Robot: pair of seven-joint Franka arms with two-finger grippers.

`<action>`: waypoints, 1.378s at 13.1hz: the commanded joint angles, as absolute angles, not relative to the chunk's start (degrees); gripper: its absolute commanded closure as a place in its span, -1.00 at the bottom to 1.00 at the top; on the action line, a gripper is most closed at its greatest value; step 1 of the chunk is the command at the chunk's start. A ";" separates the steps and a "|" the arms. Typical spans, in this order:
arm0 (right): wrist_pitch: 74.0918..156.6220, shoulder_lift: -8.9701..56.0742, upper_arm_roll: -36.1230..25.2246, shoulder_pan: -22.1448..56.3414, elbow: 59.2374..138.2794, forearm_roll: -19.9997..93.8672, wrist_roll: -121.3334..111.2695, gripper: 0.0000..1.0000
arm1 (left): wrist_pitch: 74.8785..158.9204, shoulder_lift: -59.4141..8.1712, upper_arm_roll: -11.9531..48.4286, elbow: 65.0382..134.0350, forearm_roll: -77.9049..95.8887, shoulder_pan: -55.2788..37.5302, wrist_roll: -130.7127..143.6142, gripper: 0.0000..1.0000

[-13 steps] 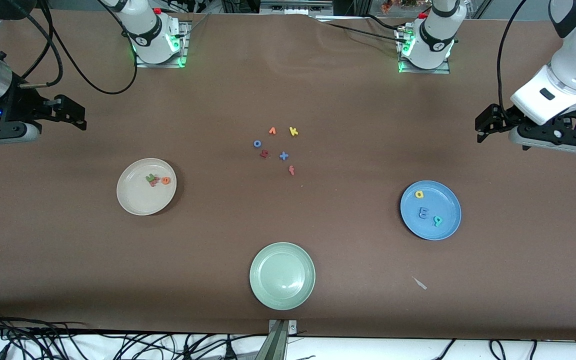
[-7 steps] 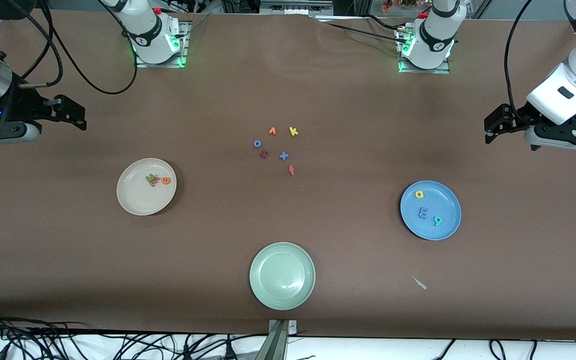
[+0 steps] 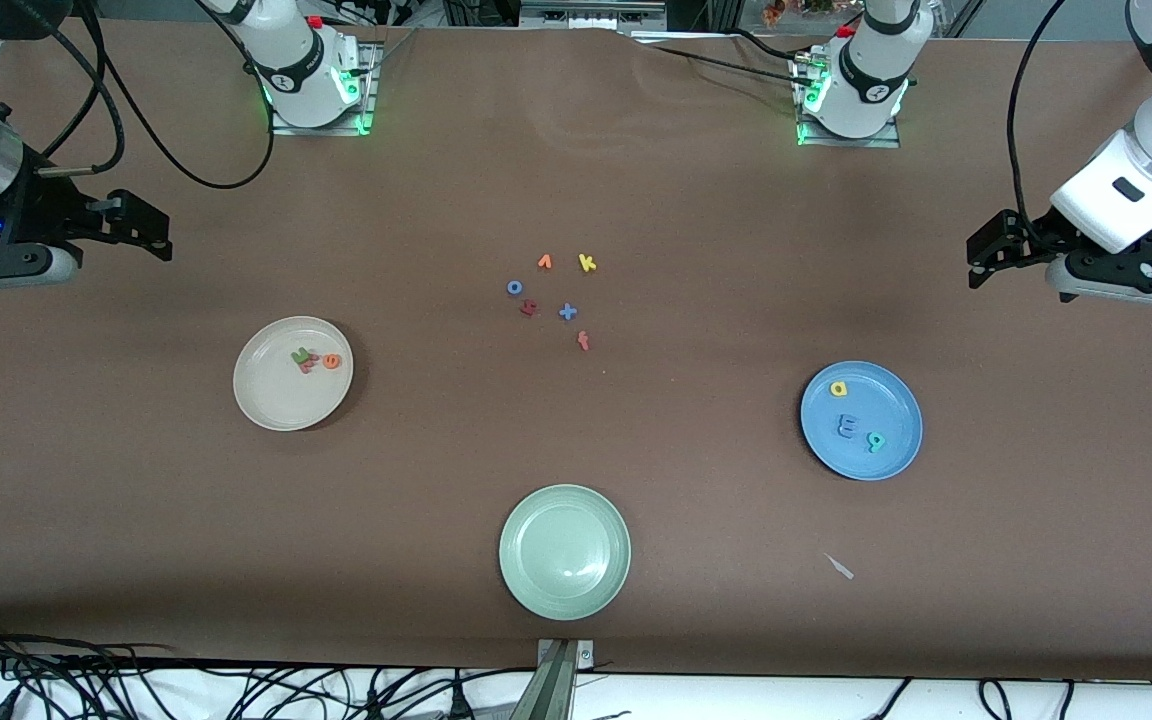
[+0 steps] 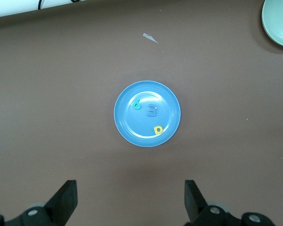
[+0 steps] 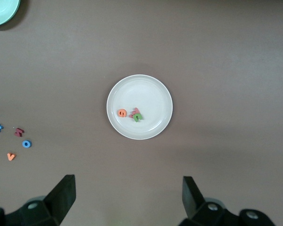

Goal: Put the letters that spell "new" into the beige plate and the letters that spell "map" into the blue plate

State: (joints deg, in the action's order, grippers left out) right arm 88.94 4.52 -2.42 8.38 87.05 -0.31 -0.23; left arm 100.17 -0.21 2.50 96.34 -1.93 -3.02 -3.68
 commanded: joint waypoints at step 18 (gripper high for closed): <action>88.07 5.19 -2.46 8.26 85.34 -0.26 0.18 -1.00 | 97.65 -0.88 2.46 94.31 -0.18 -2.72 -5.01 -1.00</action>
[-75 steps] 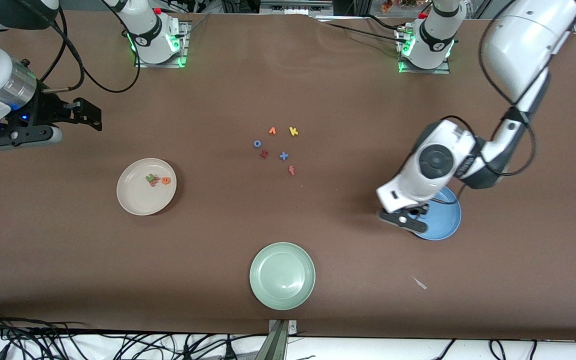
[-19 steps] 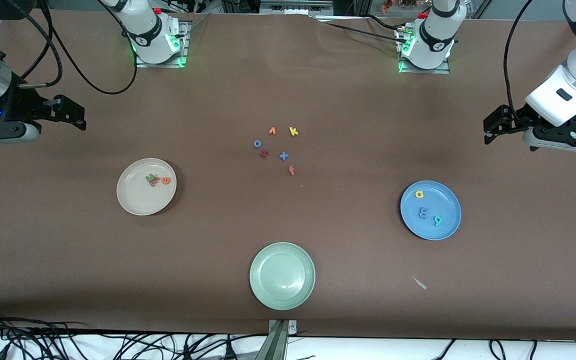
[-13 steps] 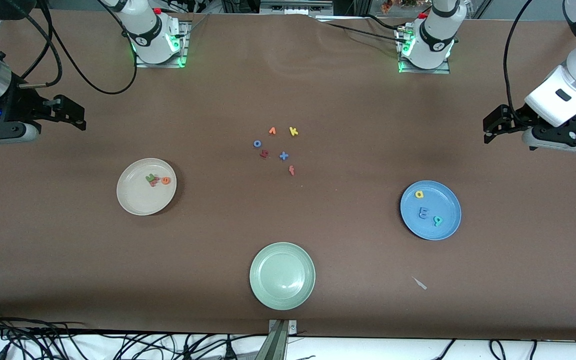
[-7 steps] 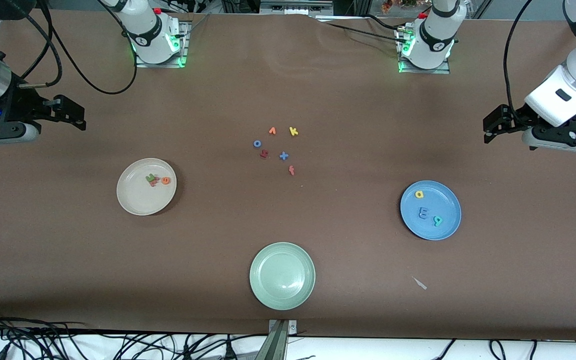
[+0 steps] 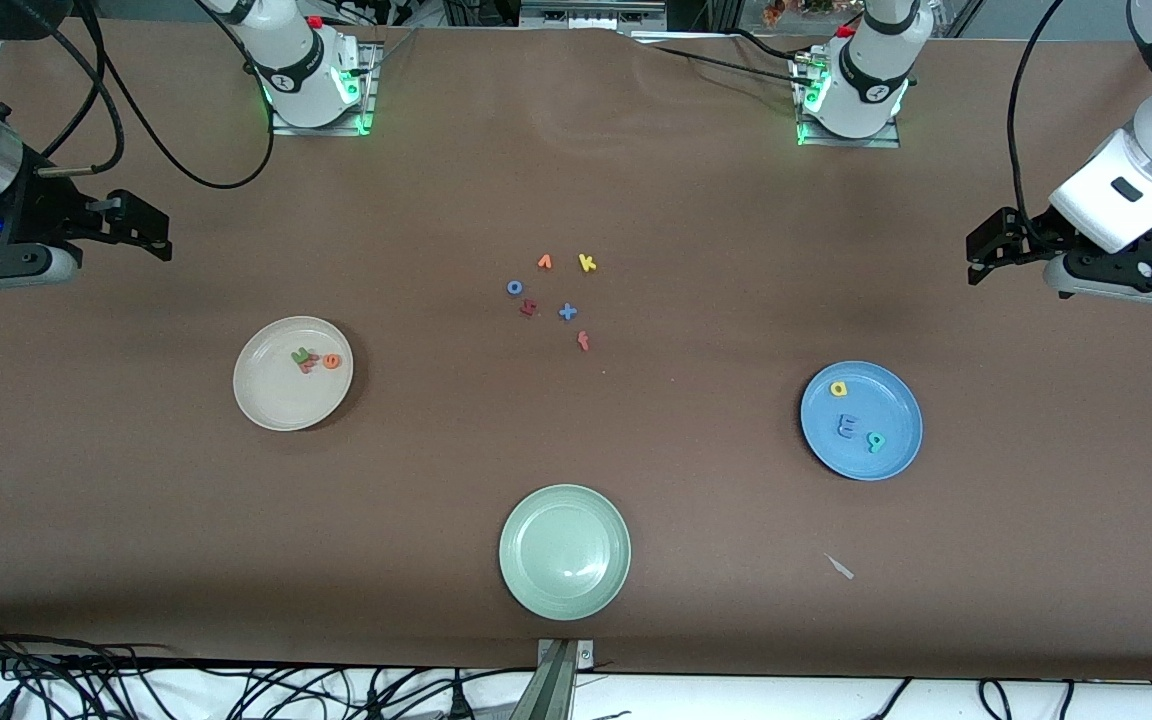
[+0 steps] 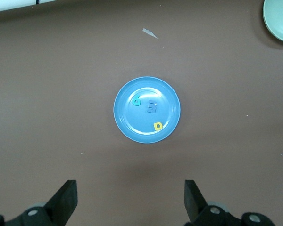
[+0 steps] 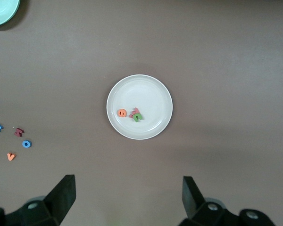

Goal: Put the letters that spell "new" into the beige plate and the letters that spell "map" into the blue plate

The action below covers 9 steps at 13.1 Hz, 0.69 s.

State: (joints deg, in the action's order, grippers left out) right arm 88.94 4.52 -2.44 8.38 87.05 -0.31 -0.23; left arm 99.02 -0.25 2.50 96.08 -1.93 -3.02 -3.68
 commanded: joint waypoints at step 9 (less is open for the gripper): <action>87.98 5.27 -3.34 7.73 85.43 -0.26 0.17 -1.00 | 96.68 -0.97 2.46 93.60 -0.18 -2.64 -5.01 -1.00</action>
